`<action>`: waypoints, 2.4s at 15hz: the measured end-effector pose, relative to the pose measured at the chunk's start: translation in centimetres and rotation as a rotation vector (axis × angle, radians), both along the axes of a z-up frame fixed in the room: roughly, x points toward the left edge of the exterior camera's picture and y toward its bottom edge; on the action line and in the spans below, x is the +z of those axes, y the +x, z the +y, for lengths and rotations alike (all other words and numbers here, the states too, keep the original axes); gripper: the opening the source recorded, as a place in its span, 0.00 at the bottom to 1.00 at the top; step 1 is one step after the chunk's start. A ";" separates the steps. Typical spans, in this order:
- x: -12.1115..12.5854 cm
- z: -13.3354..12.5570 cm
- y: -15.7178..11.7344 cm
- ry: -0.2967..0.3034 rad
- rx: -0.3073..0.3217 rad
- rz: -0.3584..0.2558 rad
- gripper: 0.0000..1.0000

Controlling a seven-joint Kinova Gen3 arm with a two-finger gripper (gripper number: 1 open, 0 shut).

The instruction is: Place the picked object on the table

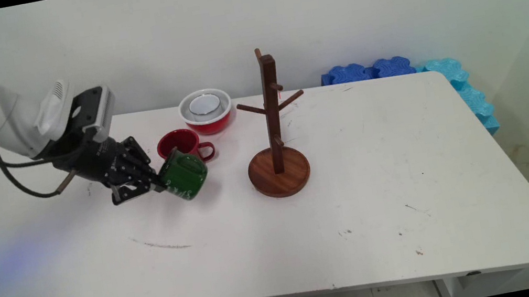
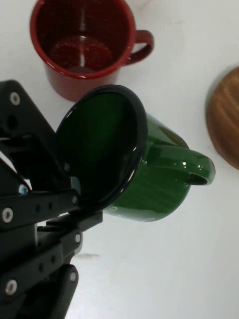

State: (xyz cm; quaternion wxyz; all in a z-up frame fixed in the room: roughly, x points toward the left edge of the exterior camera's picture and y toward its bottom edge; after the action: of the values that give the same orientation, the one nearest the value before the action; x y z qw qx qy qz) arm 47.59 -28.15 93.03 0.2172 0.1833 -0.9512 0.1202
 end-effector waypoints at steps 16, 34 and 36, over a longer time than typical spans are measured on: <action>-3.2 1.9 0.8 -0.066 -0.024 -0.266 0.00; -5.9 2.0 1.0 -0.067 -0.028 -0.363 1.00; -6.1 2.1 1.0 -0.066 -0.029 -0.365 1.00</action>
State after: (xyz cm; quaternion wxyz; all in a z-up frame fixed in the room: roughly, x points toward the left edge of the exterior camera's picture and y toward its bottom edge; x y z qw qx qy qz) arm 48.57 -26.07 86.91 0.0487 0.1375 -0.9729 0.1793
